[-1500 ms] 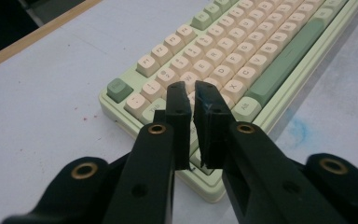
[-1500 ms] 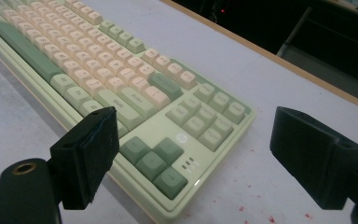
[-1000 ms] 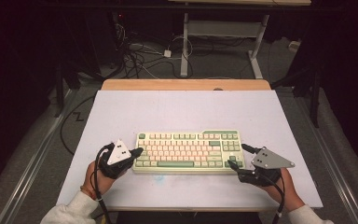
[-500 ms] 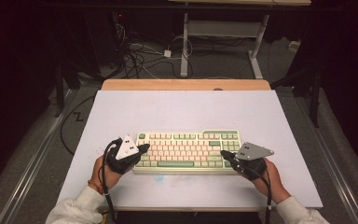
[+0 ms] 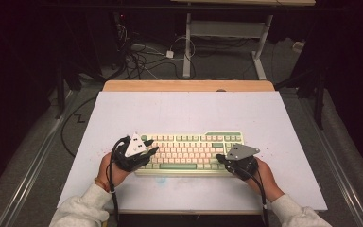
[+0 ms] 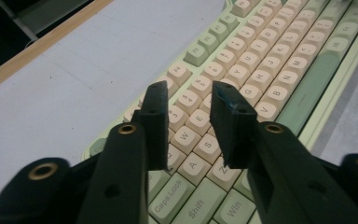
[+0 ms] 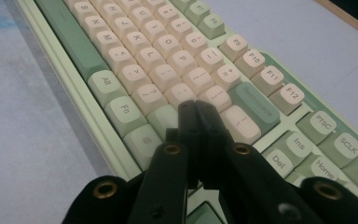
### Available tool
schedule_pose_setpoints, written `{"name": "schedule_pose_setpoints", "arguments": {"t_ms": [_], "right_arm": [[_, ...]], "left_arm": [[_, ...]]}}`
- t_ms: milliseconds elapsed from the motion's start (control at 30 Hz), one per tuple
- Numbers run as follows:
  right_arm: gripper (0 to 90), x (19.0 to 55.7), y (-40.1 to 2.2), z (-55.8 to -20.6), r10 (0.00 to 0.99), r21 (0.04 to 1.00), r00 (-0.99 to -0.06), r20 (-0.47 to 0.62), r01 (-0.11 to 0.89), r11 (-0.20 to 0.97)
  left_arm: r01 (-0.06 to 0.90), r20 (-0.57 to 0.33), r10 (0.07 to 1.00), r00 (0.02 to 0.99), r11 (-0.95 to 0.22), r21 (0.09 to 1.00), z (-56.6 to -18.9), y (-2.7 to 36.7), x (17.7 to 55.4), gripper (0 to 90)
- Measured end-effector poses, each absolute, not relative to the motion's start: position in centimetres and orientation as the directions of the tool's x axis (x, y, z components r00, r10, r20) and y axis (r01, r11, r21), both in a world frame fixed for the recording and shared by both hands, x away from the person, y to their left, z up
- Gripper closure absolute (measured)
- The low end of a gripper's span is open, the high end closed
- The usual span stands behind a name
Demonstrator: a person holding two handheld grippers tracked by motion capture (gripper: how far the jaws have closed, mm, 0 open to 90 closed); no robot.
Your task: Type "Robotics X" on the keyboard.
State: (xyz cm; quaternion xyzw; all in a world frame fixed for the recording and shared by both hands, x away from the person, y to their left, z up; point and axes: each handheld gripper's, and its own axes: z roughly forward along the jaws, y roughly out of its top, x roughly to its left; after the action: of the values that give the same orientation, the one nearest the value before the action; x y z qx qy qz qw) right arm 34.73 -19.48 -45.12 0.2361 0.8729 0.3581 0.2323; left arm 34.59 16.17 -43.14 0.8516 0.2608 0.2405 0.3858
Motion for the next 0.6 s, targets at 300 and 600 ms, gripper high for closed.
{"name": "schedule_pose_setpoints", "arguments": {"t_ms": [300, 600], "right_arm": [[90.0, 35.03, -19.26, -45.44, 0.581, 0.721, -0.780, -0.235, 0.261, 0.642], [90.0, 34.99, -19.14, -45.77, 0.582, 0.714, -0.778, -0.237, 0.266, 0.647]], "left_arm": [[0.254, 0.231, 0.649, 0.725, -0.563, 0.786, -43.06, 15.55, 34.90, 26.8], [0.237, 0.232, 0.646, 0.727, -0.554, 0.798, -42.96, 15.28, 35.01, 18.5]]}}
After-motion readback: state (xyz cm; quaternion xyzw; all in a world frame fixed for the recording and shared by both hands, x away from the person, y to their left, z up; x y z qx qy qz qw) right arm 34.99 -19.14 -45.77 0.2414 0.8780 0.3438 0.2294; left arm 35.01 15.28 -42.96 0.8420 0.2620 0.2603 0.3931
